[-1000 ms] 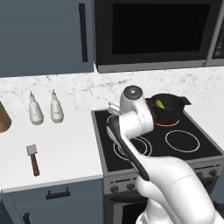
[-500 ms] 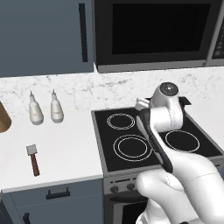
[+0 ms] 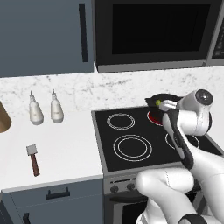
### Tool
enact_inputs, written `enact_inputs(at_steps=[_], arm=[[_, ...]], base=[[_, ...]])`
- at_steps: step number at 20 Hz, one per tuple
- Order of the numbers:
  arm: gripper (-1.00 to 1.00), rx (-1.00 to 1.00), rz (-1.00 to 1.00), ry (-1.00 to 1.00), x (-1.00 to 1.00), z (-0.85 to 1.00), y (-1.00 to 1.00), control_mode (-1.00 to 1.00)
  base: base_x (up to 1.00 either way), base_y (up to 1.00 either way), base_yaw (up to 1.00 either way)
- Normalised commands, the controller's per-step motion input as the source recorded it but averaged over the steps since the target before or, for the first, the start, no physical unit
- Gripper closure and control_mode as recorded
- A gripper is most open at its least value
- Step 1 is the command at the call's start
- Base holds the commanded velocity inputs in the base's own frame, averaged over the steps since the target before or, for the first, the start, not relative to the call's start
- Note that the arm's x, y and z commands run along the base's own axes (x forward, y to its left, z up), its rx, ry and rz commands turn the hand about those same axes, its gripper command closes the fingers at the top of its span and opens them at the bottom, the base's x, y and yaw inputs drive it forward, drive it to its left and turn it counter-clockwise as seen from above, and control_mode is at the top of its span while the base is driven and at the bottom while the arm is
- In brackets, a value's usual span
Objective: Put the cucumber and lemon in the pot. Retrieve the spatula and lightly stir the vegetables in the pot.
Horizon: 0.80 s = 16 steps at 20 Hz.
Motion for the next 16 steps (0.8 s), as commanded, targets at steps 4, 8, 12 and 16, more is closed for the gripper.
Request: enact_inputs(at_steps=[4,8,12,16], arm=[[1.0,-0.12,0.13,-0.18,0.33,0.02,-0.63,-1.0],[1.0,-0.08,0.01,-0.07,0.49,0.2,-0.18,-1.0],[1.0,-0.03,-0.02,0.01,0.75,0.2,-0.16,-1.0],[1.0,-0.02,-0.02,0.06,0.76,0.02,-0.44,-1.0]], base=[[0.0,0.0,0.0],[0.0,0.0,0.0],[0.0,0.0,0.0],[0.0,0.0,0.0]])
